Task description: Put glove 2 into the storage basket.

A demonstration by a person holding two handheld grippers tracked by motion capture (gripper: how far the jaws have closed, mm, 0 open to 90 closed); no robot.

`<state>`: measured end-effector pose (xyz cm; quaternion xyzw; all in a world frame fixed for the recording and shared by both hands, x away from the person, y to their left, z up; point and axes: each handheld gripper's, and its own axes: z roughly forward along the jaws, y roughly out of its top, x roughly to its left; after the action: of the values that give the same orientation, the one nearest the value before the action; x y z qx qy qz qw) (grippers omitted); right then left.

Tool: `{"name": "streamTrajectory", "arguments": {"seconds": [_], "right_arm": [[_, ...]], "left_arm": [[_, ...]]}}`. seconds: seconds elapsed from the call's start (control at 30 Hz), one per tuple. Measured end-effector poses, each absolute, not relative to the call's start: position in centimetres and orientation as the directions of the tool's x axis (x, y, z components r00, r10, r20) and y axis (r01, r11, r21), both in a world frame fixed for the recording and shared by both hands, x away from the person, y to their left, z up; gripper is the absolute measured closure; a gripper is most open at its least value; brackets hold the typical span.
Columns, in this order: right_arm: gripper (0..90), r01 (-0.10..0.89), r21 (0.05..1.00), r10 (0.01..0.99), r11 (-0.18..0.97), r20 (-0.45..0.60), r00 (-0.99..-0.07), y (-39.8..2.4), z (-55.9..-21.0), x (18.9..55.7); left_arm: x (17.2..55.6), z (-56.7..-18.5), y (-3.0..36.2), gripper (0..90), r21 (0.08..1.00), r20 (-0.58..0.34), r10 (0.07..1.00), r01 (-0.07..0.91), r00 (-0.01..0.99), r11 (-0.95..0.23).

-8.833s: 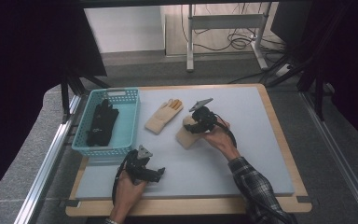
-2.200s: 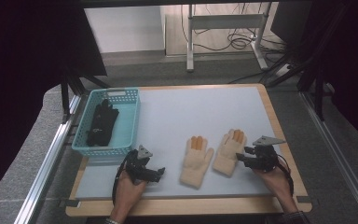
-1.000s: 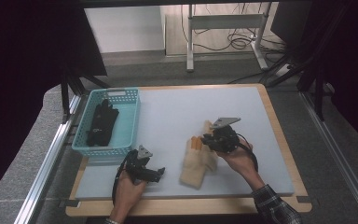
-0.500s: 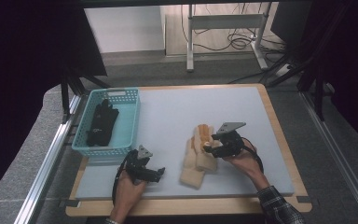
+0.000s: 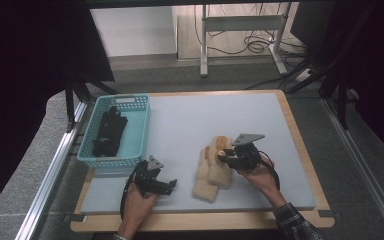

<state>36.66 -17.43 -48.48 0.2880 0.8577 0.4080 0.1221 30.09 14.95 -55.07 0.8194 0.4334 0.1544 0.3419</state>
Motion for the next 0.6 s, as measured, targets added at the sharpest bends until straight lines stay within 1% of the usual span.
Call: {"name": "streamTrajectory", "arguments": {"seconds": [0.17,0.3,0.37,0.53,0.6], "right_arm": [[64.4,0.385,0.775,0.576,0.501,0.033,-0.817,-16.2,-45.6,33.9],[64.2,0.411,0.758,0.577,0.506,0.057,-0.815,-14.8,-45.0,32.2],[63.9,0.416,0.750,0.579,0.515,0.054,-0.814,-14.1,-45.4,31.9],[62.7,0.460,0.714,0.634,0.529,0.029,-0.773,-12.9,-48.1,32.2],[59.9,0.468,0.702,0.645,0.536,0.017,-0.764,-12.8,-49.3,32.2]], "left_arm": [[30.1,-55.1,14.9,0.5,0.698,-0.049,0.819,0.606,0.572,-0.381],[30.1,-55.1,14.9,0.5,0.698,-0.050,0.819,0.607,0.572,-0.381],[30.1,-55.1,14.9,0.5,0.697,-0.050,0.819,0.607,0.572,-0.382],[30.1,-55.1,14.9,0.5,0.699,-0.051,0.820,0.606,0.570,-0.379],[30.1,-55.1,14.9,0.5,0.699,-0.050,0.820,0.606,0.571,-0.379]]}}
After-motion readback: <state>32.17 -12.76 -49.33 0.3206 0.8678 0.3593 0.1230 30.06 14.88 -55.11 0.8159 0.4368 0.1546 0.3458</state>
